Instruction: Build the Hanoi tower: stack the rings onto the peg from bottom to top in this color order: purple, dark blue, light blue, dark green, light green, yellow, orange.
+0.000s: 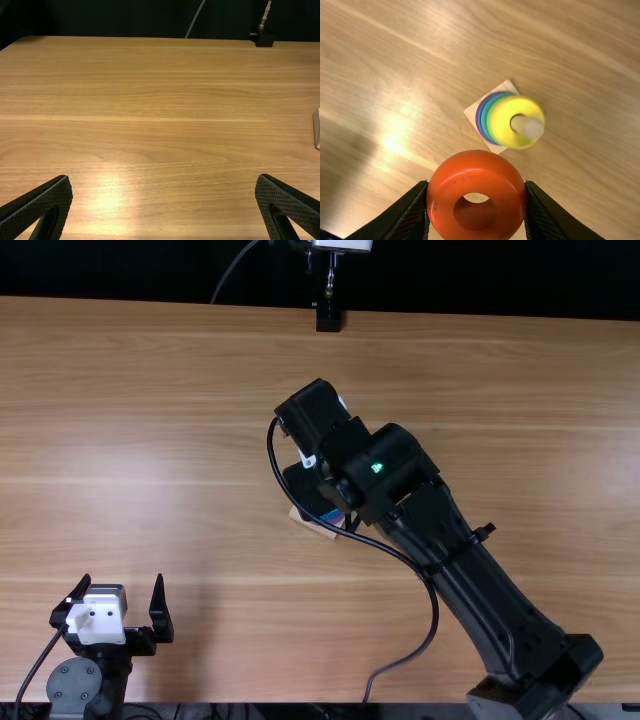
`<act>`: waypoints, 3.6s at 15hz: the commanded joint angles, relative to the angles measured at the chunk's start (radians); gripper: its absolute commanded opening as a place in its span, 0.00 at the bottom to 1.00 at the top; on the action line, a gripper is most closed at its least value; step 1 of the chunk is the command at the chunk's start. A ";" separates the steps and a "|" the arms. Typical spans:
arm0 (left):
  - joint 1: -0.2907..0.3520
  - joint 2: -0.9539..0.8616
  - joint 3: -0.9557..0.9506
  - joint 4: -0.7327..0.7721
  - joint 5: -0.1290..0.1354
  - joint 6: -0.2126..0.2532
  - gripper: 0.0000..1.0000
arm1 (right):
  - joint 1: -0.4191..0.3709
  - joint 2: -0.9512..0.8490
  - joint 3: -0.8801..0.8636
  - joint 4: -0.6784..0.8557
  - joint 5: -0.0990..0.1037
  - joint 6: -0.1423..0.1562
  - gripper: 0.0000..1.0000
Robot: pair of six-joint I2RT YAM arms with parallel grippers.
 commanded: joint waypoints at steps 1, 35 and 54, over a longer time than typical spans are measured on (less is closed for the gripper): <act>-0.003 -0.012 -0.105 -0.079 -0.001 0.011 1.00 | -0.017 0.006 0.044 -0.003 0.005 -0.005 0.00; -0.003 -0.012 -0.105 -0.079 -0.001 0.011 1.00 | -0.104 0.108 0.061 0.043 0.006 -0.062 0.00; -0.003 -0.012 -0.105 -0.079 -0.001 0.011 1.00 | -0.056 0.109 0.050 0.038 0.005 -0.059 0.00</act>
